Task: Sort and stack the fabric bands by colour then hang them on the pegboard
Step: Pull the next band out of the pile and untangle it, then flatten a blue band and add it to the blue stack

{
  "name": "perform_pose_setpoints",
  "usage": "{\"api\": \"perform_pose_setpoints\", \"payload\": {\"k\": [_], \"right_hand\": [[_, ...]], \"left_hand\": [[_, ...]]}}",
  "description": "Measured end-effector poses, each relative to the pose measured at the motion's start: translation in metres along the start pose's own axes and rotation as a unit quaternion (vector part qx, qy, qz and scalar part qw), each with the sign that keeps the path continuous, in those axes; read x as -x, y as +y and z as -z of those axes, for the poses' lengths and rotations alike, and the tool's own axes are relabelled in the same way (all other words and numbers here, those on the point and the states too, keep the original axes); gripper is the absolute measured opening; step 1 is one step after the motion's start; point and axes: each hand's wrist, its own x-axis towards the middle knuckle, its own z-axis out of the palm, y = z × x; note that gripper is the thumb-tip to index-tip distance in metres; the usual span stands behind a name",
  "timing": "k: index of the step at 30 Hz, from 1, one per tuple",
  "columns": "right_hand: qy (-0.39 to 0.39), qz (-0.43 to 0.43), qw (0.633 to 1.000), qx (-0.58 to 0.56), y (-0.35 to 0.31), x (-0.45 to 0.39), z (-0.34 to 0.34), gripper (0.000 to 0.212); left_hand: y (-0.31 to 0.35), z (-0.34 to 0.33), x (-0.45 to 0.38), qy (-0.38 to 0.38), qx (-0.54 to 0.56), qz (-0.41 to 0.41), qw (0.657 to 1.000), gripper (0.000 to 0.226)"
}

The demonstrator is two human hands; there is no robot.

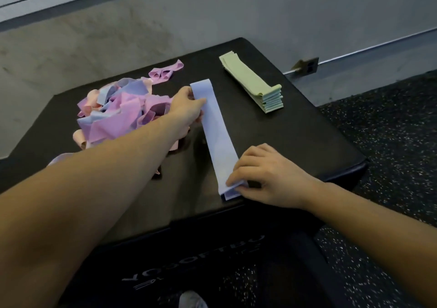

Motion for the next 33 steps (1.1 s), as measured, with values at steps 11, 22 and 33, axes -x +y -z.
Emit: {"api": "perform_pose_setpoints", "payload": {"k": [11, 22, 33], "right_hand": [[-0.027, -0.005, 0.999, -0.021, 0.011, 0.003, -0.015, 0.012], [0.022, -0.118, 0.980, -0.162, 0.007, -0.001, -0.006, 0.020], [0.054, -0.281, 0.918, -0.276, -0.006, -0.024, 0.003, 0.020]], "left_hand": [[-0.028, -0.020, -0.031, 0.002, -0.093, 0.029, 0.995, 0.030], [-0.009, 0.001, -0.002, 0.030, -0.041, -0.004, 0.999, 0.026], [-0.042, 0.089, 0.094, 0.016, -0.102, -0.162, 0.981, 0.013]]}}
